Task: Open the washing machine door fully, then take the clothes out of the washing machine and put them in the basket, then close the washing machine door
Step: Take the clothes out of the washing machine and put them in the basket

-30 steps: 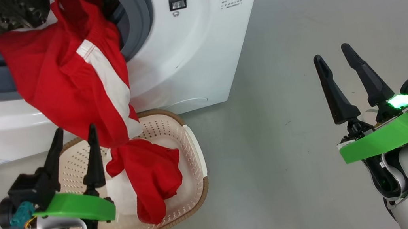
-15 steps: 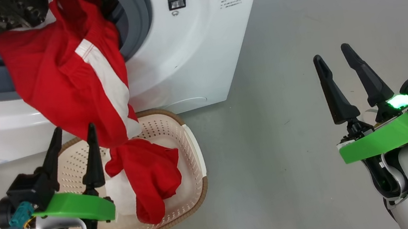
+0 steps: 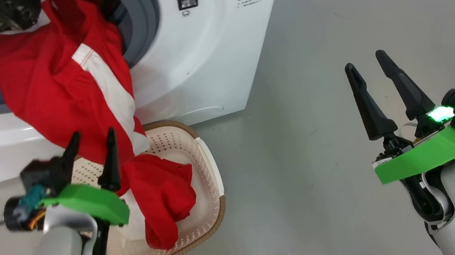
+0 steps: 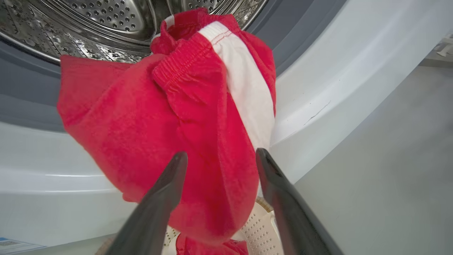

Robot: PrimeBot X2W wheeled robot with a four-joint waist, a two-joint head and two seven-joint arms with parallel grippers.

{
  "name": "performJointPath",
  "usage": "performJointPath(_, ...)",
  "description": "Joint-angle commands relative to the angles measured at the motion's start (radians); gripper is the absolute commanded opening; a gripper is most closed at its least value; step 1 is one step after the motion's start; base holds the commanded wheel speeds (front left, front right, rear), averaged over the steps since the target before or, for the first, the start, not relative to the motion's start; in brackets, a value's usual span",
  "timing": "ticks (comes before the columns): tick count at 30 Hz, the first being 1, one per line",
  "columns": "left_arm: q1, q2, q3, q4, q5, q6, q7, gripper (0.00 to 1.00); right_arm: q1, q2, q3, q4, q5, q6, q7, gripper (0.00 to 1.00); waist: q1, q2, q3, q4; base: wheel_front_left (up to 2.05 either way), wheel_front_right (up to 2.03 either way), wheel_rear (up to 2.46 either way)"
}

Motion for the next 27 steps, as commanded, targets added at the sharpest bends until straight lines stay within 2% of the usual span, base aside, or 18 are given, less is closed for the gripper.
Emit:
performJointPath(1,-0.037,0.015,0.022,0.009,-0.006,-0.013,0.003,1.00,-0.007,-0.001,0.026,-0.024,0.002,0.002,-0.005,1.00,0.0000,0.0000,0.002,-0.006,0.00,0.00,0.00)
performJointPath(9,-0.221,-0.024,0.016,0.317,-0.042,-0.043,0.039,1.00,-0.018,0.003,0.034,-0.026,0.006,0.002,-0.005,1.00,0.0000,0.0000,0.023,-0.042,0.00,0.00,0.00)
performJointPath(15,-0.346,-0.021,0.038,0.497,-0.068,-0.049,0.041,1.00,-0.036,0.014,0.033,-0.029,0.007,0.002,-0.005,1.00,0.0000,0.0000,0.054,-0.072,0.00,0.00,0.00)
performJointPath(21,-0.432,-0.019,0.070,0.631,-0.105,-0.052,0.028,1.00,-0.044,0.024,0.027,-0.031,0.007,0.002,-0.005,1.00,0.0000,0.0000,0.073,-0.092,0.00,0.00,0.00)
performJointPath(27,-0.502,-0.012,0.082,0.702,-0.115,-0.045,-0.025,1.00,-0.051,0.026,0.025,-0.033,0.007,0.002,-0.005,1.00,0.0000,0.0000,0.084,-0.100,0.00,0.00,0.00)
